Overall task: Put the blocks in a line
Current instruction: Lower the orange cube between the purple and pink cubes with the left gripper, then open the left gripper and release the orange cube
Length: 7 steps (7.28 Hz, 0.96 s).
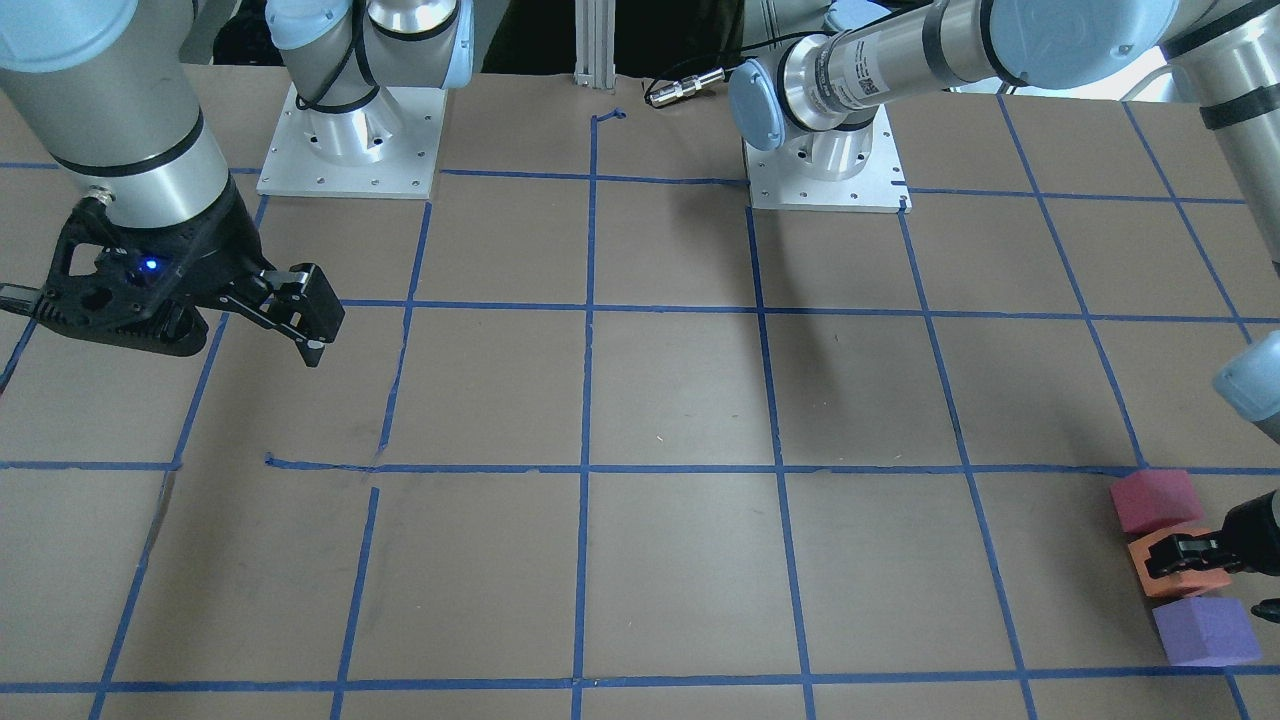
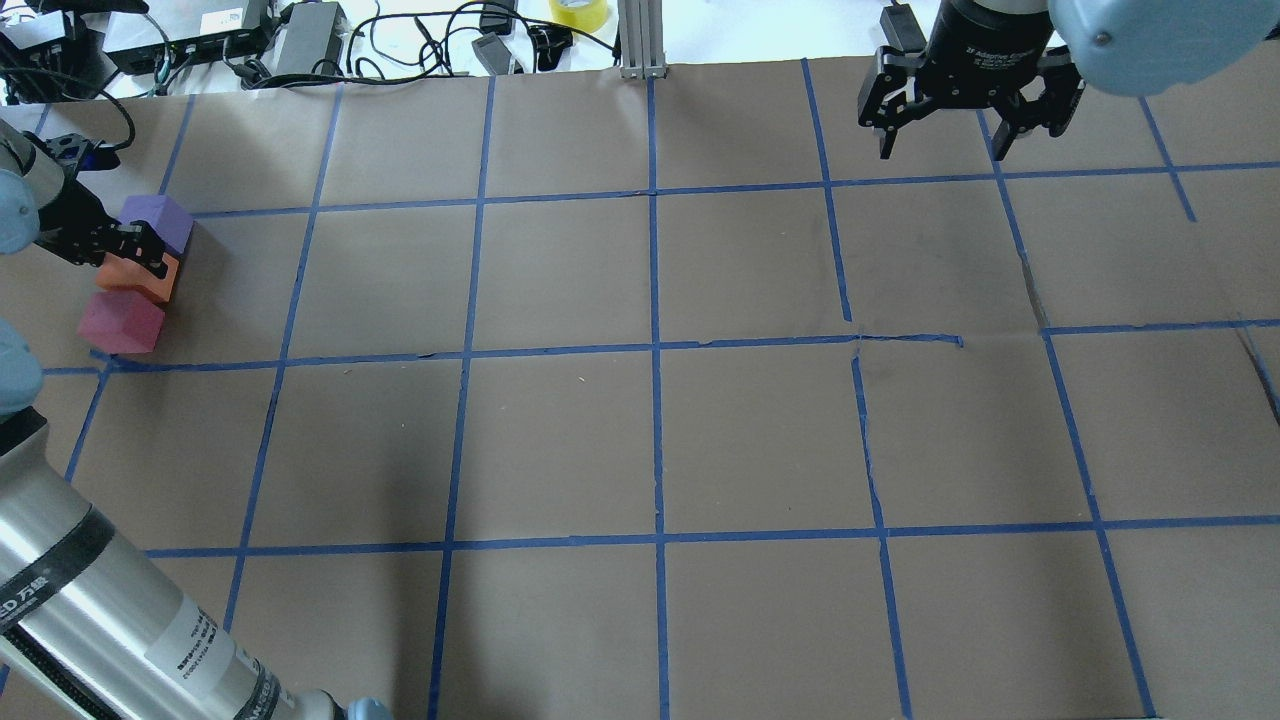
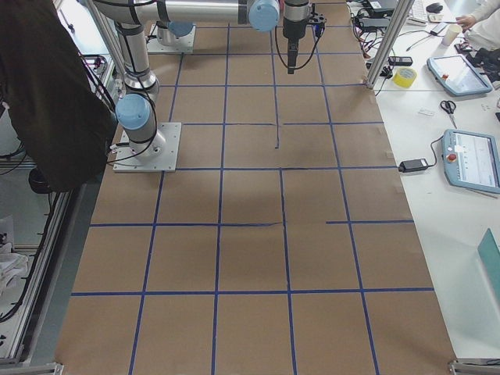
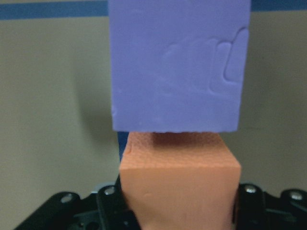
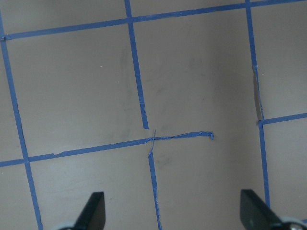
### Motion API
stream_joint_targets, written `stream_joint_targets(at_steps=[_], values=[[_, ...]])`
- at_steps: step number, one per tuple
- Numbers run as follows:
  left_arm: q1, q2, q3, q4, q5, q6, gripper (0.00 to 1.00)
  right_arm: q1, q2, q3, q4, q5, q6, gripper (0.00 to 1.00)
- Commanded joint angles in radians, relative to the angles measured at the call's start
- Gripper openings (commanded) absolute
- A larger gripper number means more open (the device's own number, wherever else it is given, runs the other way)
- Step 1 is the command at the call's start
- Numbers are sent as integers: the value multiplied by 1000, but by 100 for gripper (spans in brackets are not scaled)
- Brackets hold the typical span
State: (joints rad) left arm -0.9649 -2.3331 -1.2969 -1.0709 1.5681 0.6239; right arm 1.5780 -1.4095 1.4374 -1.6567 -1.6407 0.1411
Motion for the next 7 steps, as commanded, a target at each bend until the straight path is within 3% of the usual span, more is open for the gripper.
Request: stream_joint_targets(at_steps=[1,4,7], values=[[0,-5,-5,-1,-3,-1,99,0,1,0,0,-1,0,100],[12,70,-24,0,7,11,100,2,0,0,0,-1,0,100],[9,246,-76,-82,16,2,100,2,-5,20,-2,-1,3,100]])
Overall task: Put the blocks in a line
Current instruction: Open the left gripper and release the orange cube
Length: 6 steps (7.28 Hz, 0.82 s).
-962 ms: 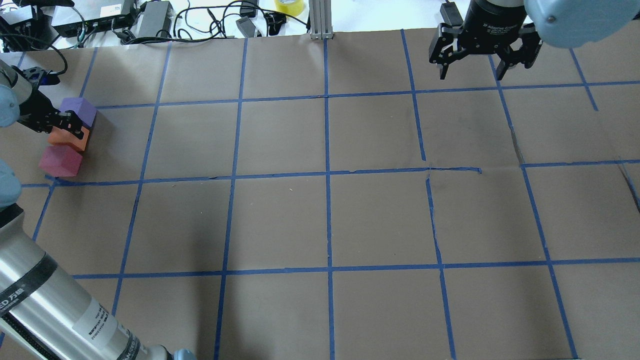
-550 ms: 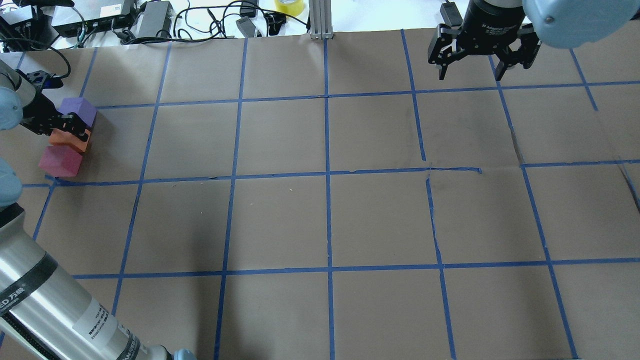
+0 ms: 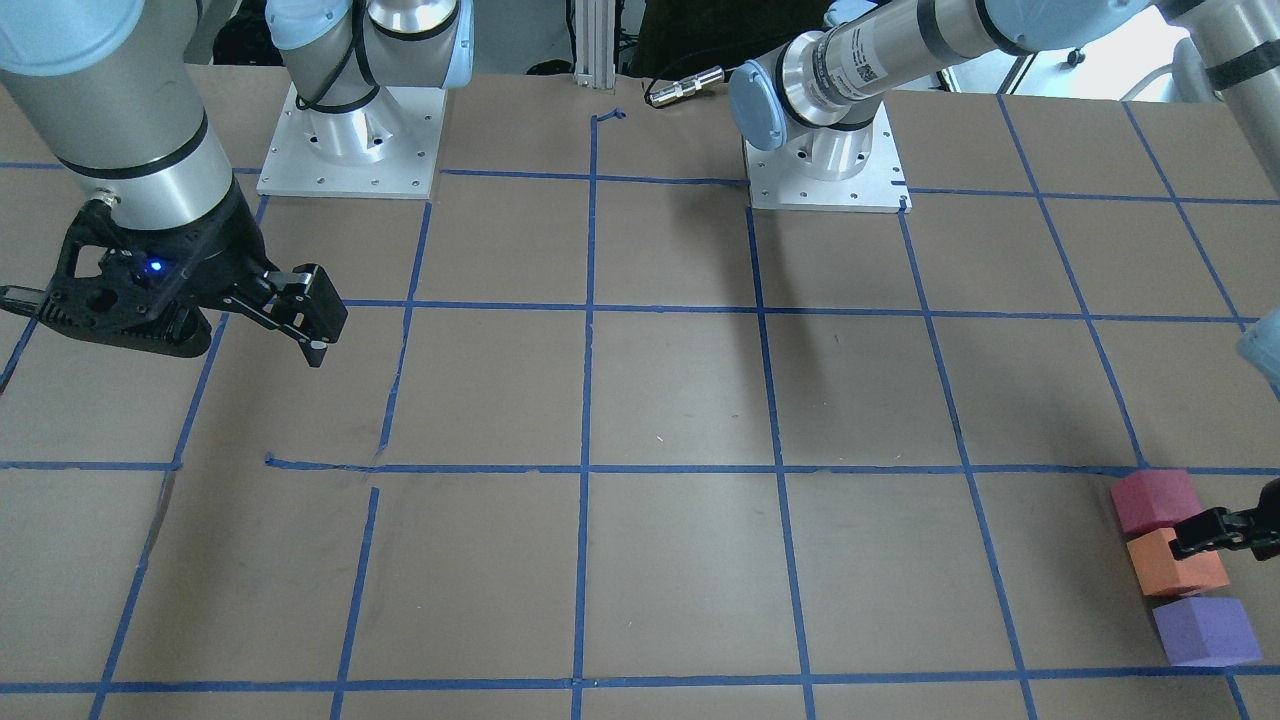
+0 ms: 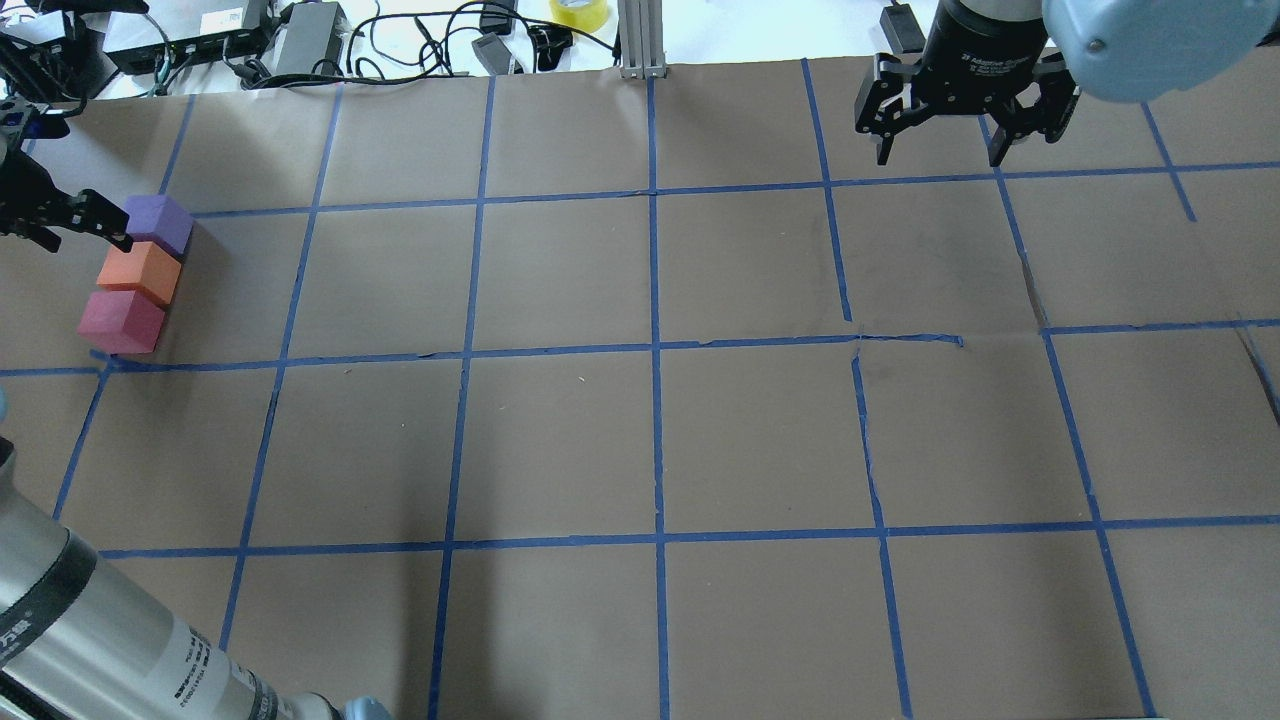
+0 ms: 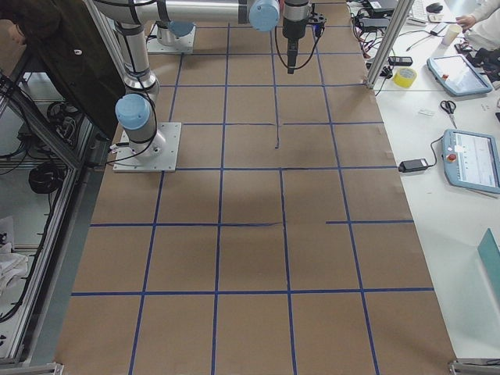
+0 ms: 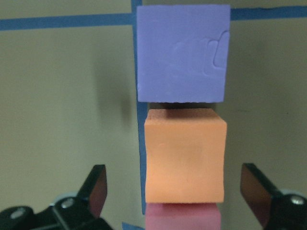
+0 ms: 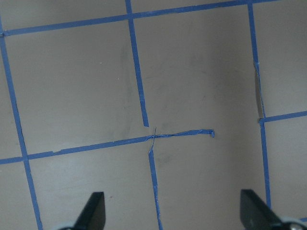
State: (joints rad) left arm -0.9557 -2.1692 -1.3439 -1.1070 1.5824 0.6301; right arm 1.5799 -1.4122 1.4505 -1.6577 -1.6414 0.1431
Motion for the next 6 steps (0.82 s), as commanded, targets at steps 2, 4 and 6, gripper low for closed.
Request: stream_joint_targets(at_steps=[2,4,6], values=[[-5,255,-122,-139,4,-21,100,2,-2,8,-1,0,1,100],[-14,415,-246,-157,5,-74,100,2,-2,8,-1,0,1,100],[-15,523,-259,-355,4,-127,100,0,-2,10,-1,0,1,100]])
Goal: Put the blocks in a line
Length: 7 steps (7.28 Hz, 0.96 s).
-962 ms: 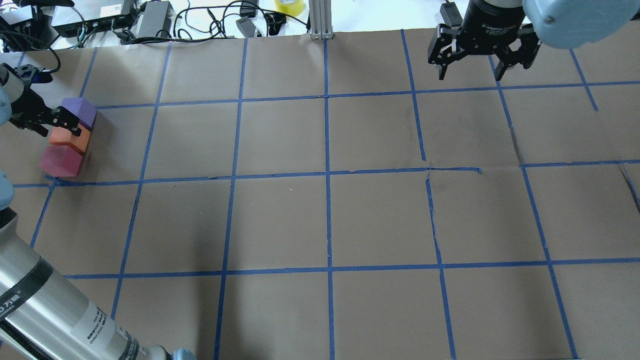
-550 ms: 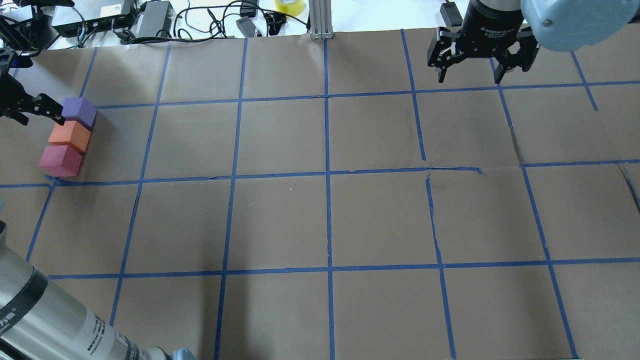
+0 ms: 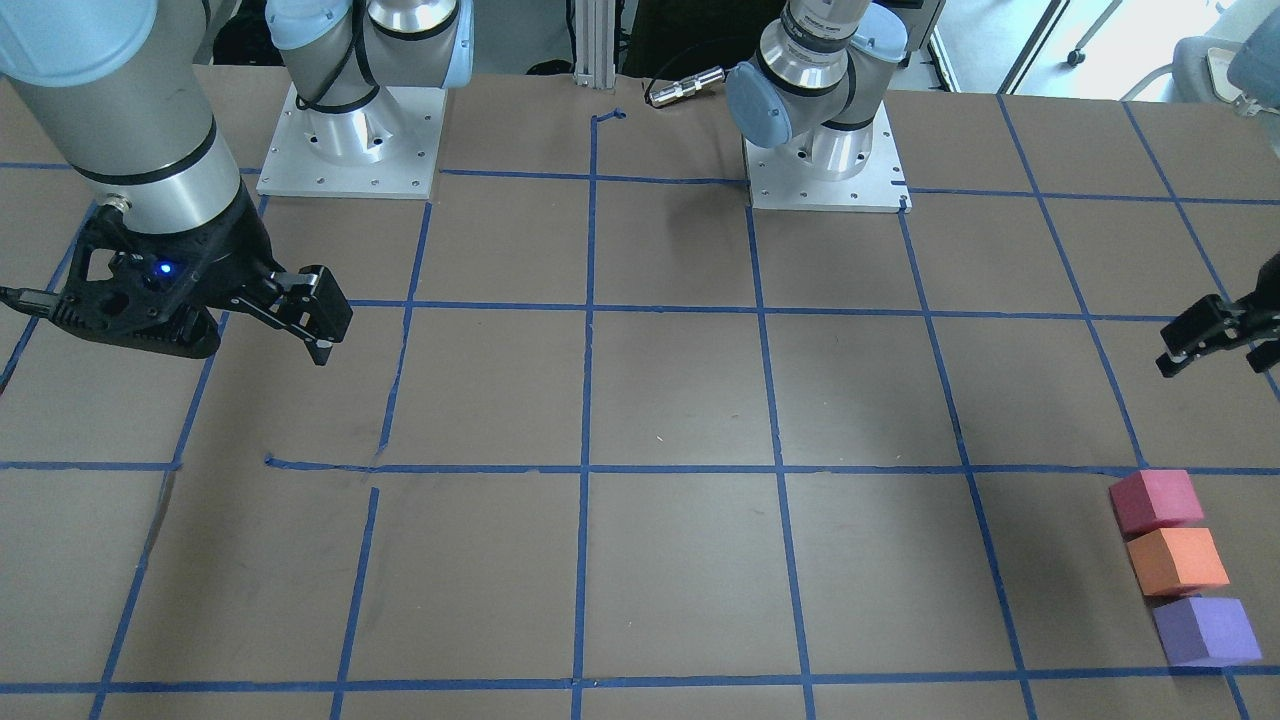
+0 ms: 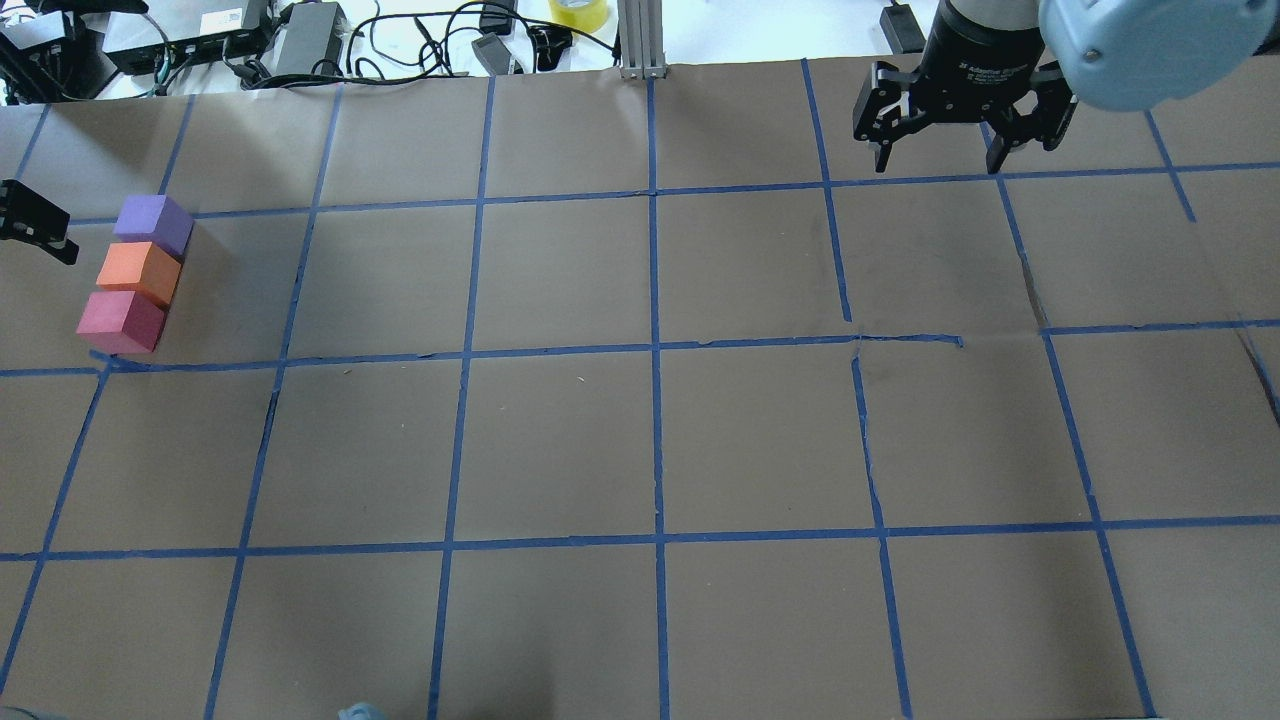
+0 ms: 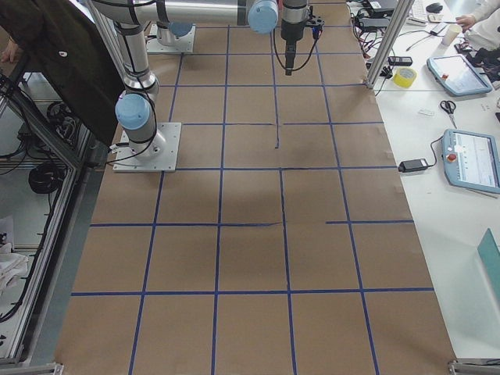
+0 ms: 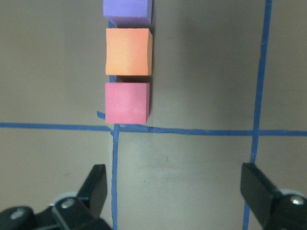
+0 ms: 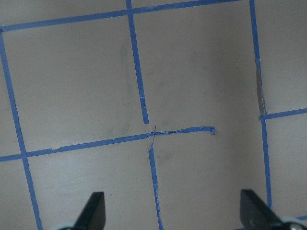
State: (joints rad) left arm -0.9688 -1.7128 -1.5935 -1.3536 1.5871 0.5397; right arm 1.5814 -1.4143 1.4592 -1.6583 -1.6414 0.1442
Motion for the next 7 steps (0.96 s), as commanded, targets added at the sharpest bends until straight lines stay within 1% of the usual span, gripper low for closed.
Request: stream_joint_targets(at_steps=[1,2,4,5,6,7], values=[[-27,58,9,-111,-7,-102,100,0,0,0,0,0,0,100],[-118,62,35,-122,-3,-248,100,0,0,1,0,0,2,100],[-374,87,52,-127,-9,-515,100,0,0,1,0,0,2,100],[-503,107,46,-128,-1,-606,100,0,0,1,0,0,2,100],[-600,119,41,-128,1,-657,100,0,0,1,0,0,2,100],[-641,139,56,-131,-5,-690,100,-1,3,0,-3,3,2,100]])
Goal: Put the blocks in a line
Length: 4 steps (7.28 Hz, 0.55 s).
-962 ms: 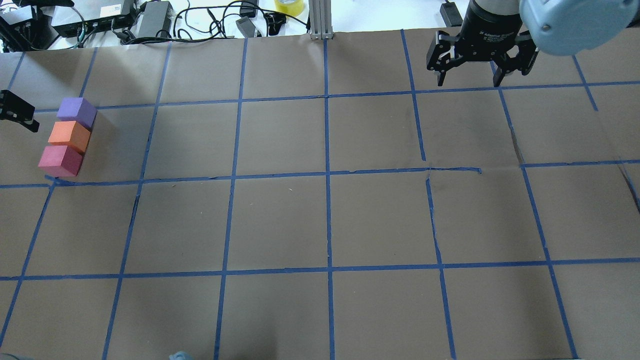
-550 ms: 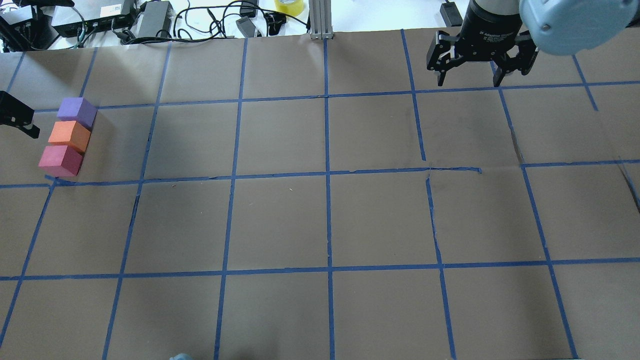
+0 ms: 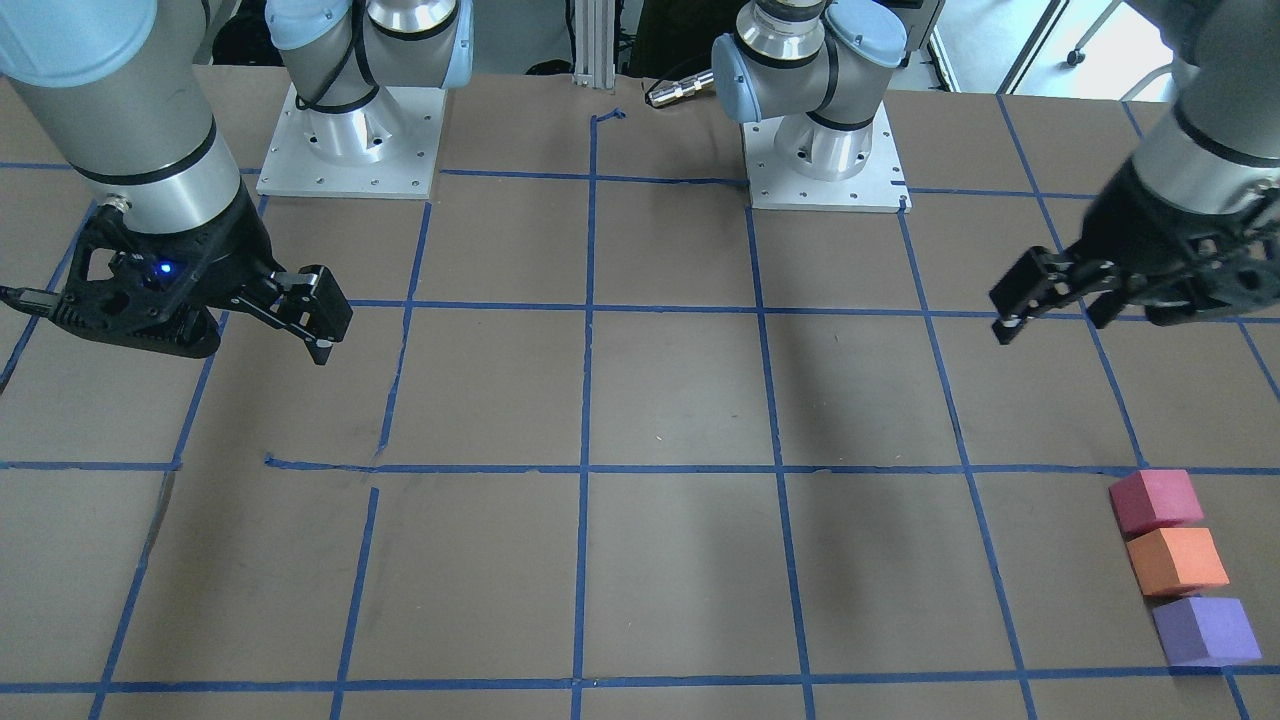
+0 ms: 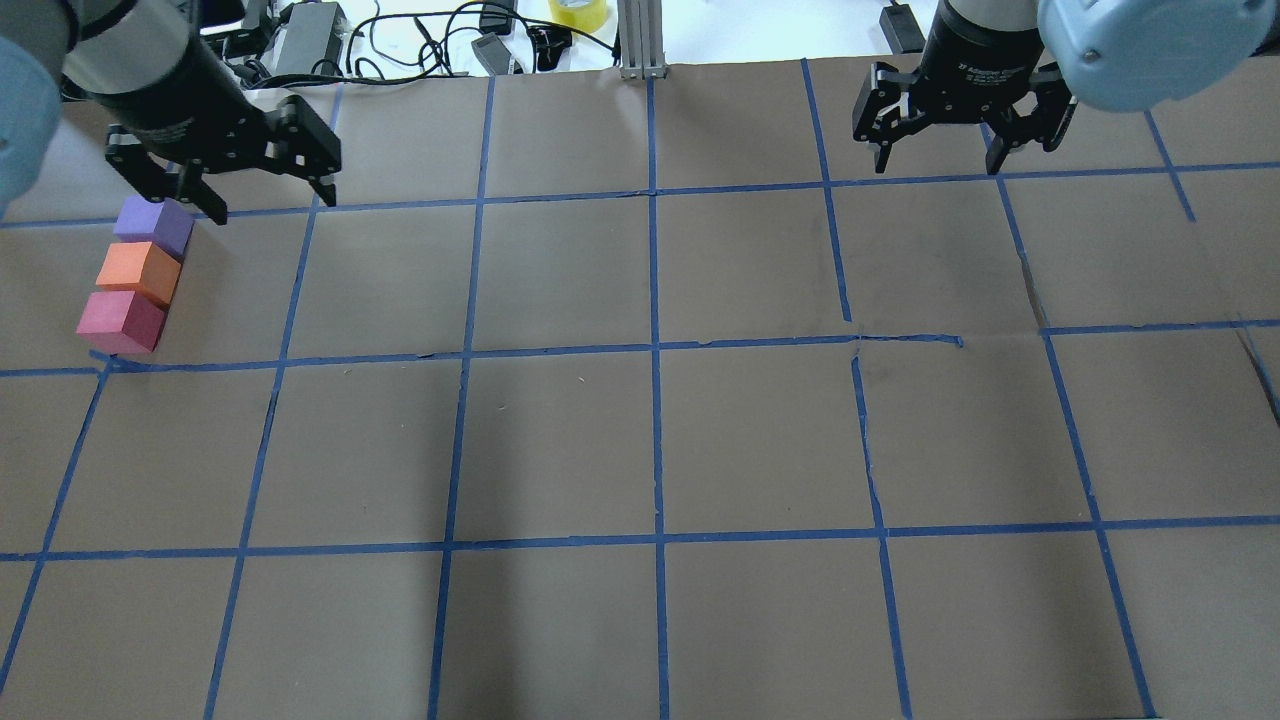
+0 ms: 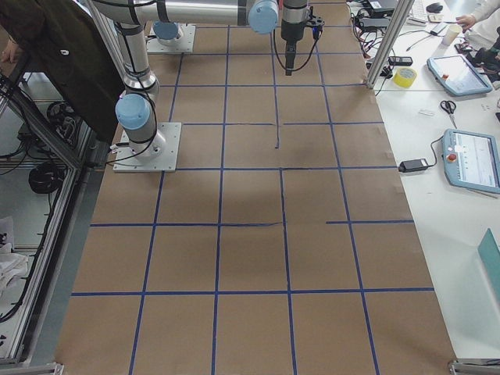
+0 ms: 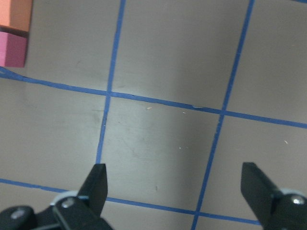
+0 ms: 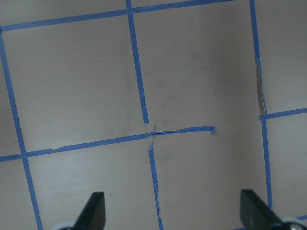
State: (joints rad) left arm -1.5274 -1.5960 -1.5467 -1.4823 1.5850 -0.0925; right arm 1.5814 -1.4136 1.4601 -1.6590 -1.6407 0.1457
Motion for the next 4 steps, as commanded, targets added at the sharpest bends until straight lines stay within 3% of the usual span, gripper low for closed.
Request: stream_joint_targets(at_steps=[1,4], values=[[-94,24,-4,-18,-3,-58,100,-9,1,-6,-1,15,-3,100],[-89,36,13,-47,-11,-27,100,5,2,-3,-5,19,8,100]])
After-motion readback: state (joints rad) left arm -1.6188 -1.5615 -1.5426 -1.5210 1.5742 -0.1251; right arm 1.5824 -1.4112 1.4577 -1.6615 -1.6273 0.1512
